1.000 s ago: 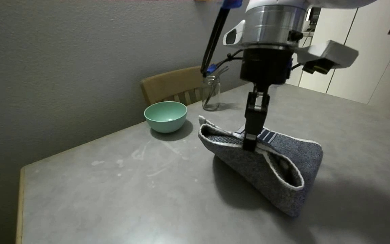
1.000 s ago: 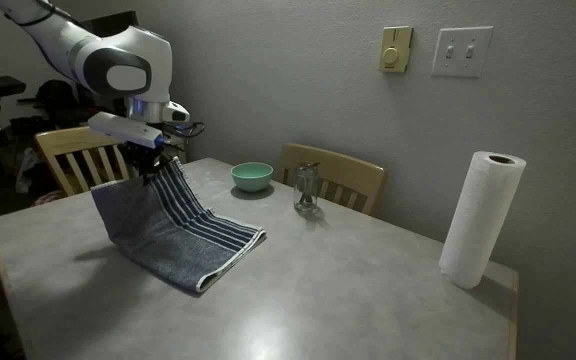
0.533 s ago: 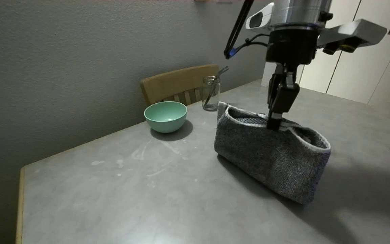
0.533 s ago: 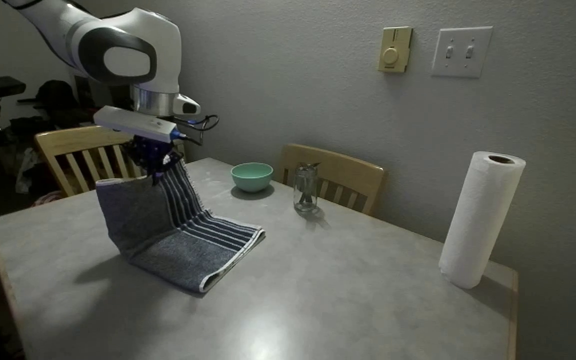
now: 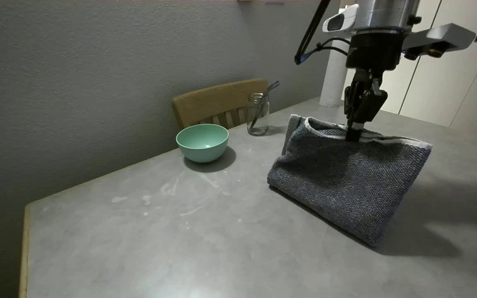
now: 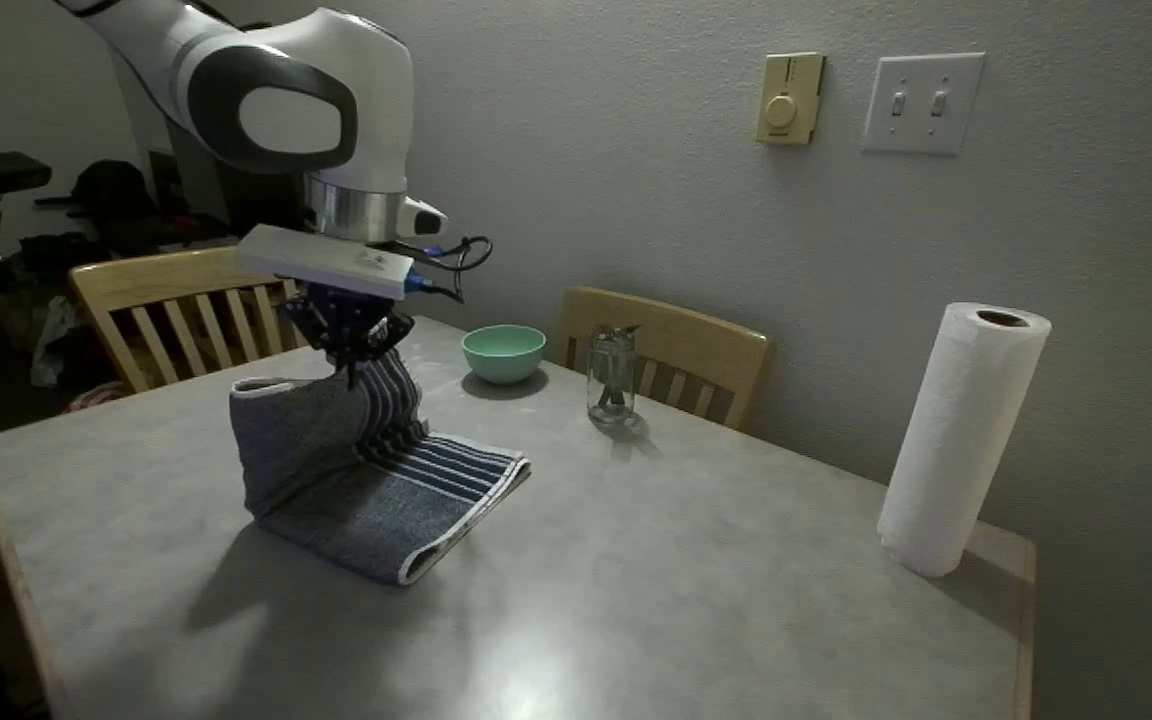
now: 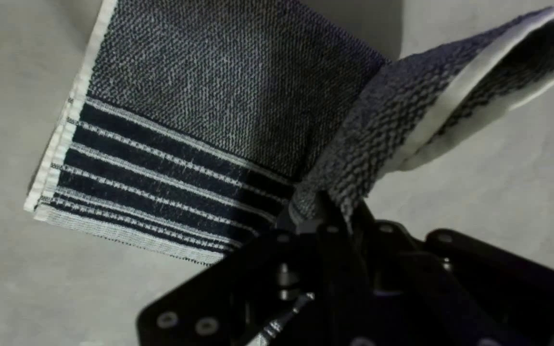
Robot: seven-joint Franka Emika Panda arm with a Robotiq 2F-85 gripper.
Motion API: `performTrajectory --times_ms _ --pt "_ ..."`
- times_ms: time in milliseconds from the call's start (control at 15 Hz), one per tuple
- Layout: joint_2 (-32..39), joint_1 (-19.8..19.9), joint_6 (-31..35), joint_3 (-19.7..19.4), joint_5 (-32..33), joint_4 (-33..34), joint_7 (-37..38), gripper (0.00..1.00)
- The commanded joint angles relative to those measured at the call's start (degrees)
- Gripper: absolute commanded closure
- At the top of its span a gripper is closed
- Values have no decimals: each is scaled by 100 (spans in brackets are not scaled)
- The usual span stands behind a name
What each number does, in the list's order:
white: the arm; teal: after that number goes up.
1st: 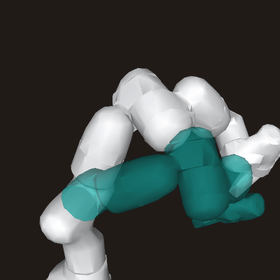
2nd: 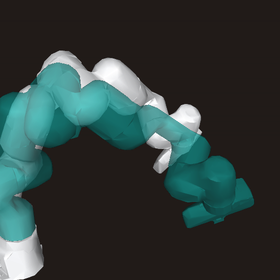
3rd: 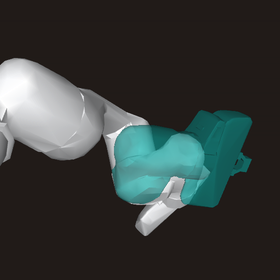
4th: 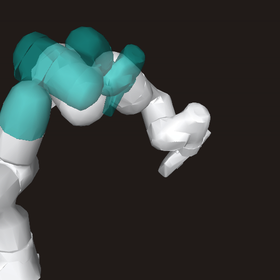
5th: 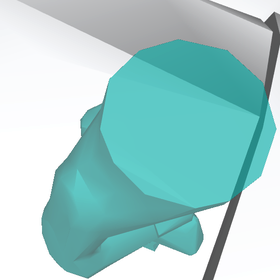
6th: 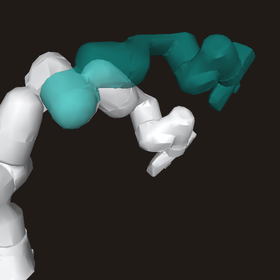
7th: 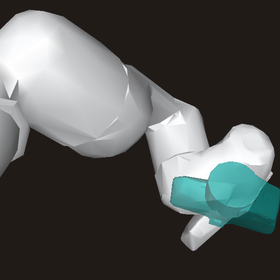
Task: Fold the towel in half from left to right
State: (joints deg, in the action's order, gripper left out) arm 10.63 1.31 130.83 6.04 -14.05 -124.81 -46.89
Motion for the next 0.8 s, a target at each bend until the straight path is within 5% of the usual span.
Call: performTrajectory --times_ms 0,733 --pt "0 76 -154 -90 60 -24 -279 98" --pt "456 328 -47 -275 160 -18 -1300 98"
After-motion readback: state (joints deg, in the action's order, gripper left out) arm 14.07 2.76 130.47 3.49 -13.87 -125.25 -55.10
